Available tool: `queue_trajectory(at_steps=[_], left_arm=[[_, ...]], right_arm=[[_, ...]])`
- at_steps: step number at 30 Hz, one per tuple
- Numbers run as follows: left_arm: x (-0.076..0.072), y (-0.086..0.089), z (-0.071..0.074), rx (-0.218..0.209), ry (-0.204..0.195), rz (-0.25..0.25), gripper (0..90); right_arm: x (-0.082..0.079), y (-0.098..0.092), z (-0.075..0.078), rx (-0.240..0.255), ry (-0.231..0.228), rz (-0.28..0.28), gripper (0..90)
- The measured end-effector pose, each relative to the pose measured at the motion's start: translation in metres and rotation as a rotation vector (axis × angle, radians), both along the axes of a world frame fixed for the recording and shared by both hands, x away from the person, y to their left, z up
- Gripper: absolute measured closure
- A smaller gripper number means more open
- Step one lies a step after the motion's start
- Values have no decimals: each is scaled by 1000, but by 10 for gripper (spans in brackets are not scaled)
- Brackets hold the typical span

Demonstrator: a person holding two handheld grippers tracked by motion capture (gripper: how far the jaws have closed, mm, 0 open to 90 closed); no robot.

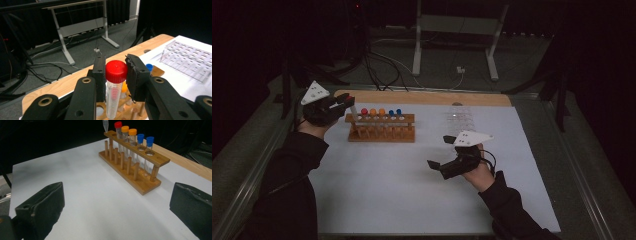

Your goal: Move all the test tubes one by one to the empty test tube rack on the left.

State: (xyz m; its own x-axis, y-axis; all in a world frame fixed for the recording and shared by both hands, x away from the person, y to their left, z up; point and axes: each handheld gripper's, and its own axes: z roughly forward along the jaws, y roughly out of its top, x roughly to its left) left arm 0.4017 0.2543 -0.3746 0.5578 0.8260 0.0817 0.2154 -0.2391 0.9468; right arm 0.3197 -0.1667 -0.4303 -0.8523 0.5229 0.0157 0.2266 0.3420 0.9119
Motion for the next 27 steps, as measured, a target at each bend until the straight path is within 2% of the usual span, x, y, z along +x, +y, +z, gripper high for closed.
queue_trajectory(at_steps=[3, 4, 5, 10, 13, 15, 19, 25, 27], left_arm=[[7, 0, -5, -2, -6, 24, 718], [9, 1, -7, -28, -5, 22, 719], [12, 0, -8, -36, -4, 35, 719], [21, -3, -20, 0, -2, 65, 718], [26, -3, -28, -13, 7, 86, 719], [28, -3, -33, -31, 22, 86, 719], [32, -4, -44, -15, 43, 94, 719], [34, -6, -58, -15, 77, 99, 719], [35, -5, -62, -29, 83, 100, 718]], right_arm=[[1, -1, -1, -1, 0, -5, 0], [1, -2, -1, 0, 1, -3, 0], [1, -2, -1, 0, 1, -6, 0], [1, -4, -2, 0, 2, -9, 0], [4, -5, -2, 2, 3, -12, 0], [4, -5, -3, 6, 5, -12, 0], [4, -6, -2, 8, 4, -10, 0], [4, -8, -3, 12, 7, -13, 0], [4, -8, -3, 13, 10, -15, 0]])
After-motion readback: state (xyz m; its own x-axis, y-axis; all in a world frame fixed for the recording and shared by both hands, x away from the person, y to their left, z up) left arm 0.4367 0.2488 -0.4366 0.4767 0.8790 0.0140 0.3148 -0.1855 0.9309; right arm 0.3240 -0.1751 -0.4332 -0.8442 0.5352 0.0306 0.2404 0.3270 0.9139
